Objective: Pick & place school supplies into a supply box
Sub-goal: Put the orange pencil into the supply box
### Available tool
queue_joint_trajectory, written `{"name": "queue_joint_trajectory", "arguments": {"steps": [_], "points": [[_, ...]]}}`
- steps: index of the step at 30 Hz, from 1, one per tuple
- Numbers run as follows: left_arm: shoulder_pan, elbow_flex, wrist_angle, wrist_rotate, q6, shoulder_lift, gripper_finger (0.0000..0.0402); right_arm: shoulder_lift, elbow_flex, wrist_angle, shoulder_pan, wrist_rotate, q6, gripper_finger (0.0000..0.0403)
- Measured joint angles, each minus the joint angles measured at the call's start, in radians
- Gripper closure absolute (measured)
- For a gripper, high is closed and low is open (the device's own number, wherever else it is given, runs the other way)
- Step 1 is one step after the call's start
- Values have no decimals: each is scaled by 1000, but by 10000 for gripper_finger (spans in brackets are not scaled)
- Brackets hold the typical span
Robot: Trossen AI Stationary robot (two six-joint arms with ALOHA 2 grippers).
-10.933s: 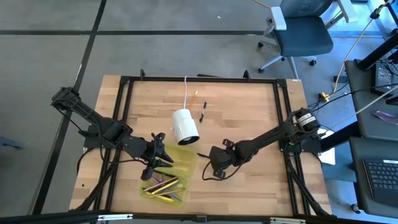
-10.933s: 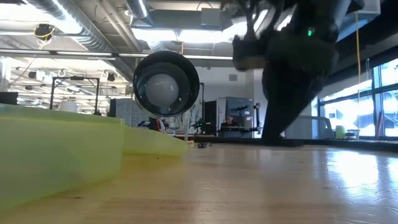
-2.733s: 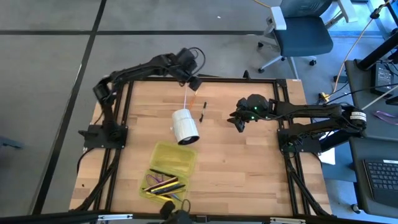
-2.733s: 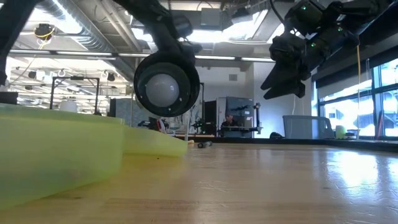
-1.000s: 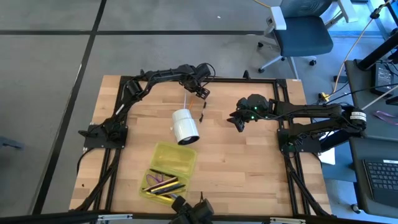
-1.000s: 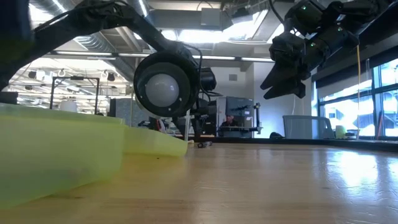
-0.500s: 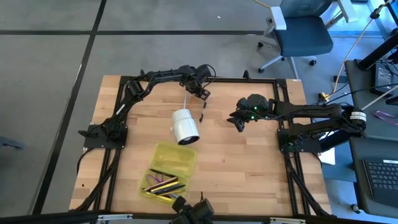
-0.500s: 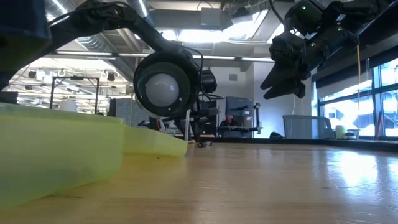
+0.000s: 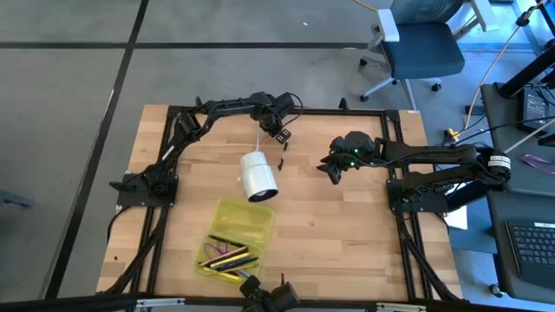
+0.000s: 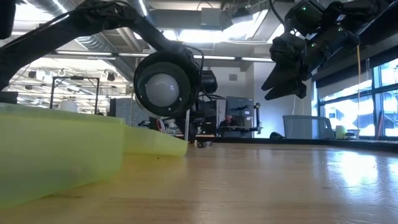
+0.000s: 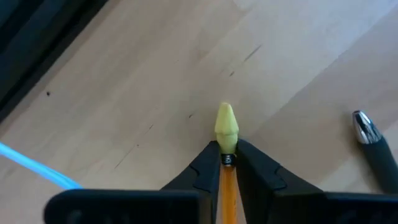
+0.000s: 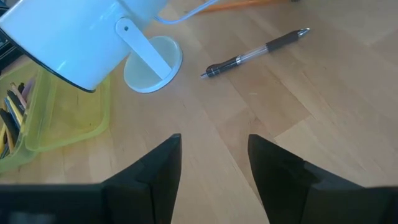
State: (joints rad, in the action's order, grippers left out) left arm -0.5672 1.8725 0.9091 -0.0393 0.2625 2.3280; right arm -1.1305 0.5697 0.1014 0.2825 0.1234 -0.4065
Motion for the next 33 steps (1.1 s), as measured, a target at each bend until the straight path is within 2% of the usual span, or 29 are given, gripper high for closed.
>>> {"name": "queue_joint_trajectory", "arguments": {"steps": [6, 12, 21, 26, 33], "points": [[19, 0, 6, -10, -64, -1, 391, 0, 0, 1, 0, 0, 0, 214], [26, 2, 29, 17, -68, -21, 392, 0, 0, 2, 0, 8, 0, 214], [24, 141, 56, 19, -102, -114, 392, 0, 0, 9, 0, 8, 0, 214], [38, 229, 89, 121, -163, -227, 392, 0, 0, 9, 0, 8, 16, 215], [145, 244, 135, 294, -243, -444, 391, 0, 0, 9, 0, 8, 40, 215]]}}
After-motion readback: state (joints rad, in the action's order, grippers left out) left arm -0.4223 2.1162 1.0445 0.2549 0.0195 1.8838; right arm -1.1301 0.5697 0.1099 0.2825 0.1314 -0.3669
